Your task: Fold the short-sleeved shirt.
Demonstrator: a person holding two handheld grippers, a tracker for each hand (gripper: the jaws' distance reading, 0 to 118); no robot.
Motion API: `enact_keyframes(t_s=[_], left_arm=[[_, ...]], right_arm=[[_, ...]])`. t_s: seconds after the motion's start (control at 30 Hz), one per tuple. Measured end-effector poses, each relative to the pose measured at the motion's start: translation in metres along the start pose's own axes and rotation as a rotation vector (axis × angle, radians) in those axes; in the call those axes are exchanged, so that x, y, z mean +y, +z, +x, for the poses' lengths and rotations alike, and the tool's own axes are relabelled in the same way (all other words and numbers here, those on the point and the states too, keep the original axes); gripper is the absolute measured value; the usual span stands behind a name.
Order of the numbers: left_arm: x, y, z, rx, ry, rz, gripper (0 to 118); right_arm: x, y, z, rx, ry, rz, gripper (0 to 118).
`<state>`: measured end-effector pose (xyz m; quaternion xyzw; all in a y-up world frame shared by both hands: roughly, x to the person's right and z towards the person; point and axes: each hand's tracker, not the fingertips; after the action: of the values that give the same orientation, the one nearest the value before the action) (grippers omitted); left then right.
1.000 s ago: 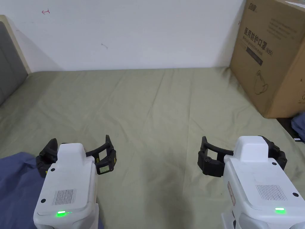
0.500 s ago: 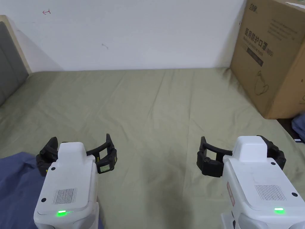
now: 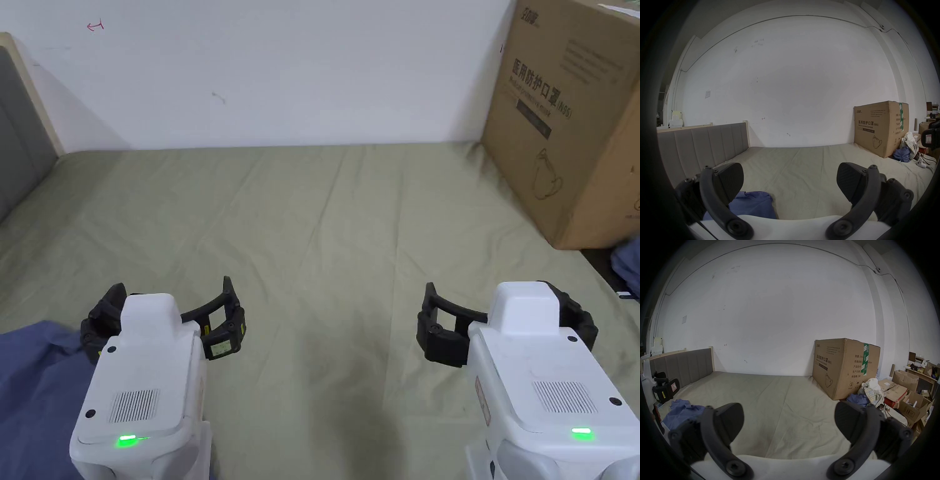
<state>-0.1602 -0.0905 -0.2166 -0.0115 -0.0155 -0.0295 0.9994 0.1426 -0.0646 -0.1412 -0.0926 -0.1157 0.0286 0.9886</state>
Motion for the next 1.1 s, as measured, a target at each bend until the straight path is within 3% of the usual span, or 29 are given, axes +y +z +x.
enact_keyframes(t_s=[0.07,0.1,0.17,0.2,0.67,1.1], left_arm=[[0.001,0.002,0.001,0.002,-0.005,0.006,101],[0.002,0.003,0.002,0.003,-0.006,0.011,83],[0.004,0.001,0.002,-0.008,-0.005,-0.008,18],[0.004,-0.002,0.001,-0.028,0.004,-0.032,2],[0.005,-0.001,-0.031,0.046,0.061,-0.043,0],[0.007,0.062,-0.171,0.352,0.047,-0.060,0]], right_arm=[[0.000,0.000,0.000,0.003,0.002,0.000,90],[0.001,0.000,0.000,0.002,0.006,-0.002,71],[0.001,-0.003,-0.001,-0.006,0.020,-0.010,1],[0.000,-0.004,0.000,-0.009,0.023,-0.013,0],[0.010,-0.011,-0.019,0.070,0.023,-0.005,0],[0.029,-0.025,-0.151,0.396,0.042,0.051,0]])
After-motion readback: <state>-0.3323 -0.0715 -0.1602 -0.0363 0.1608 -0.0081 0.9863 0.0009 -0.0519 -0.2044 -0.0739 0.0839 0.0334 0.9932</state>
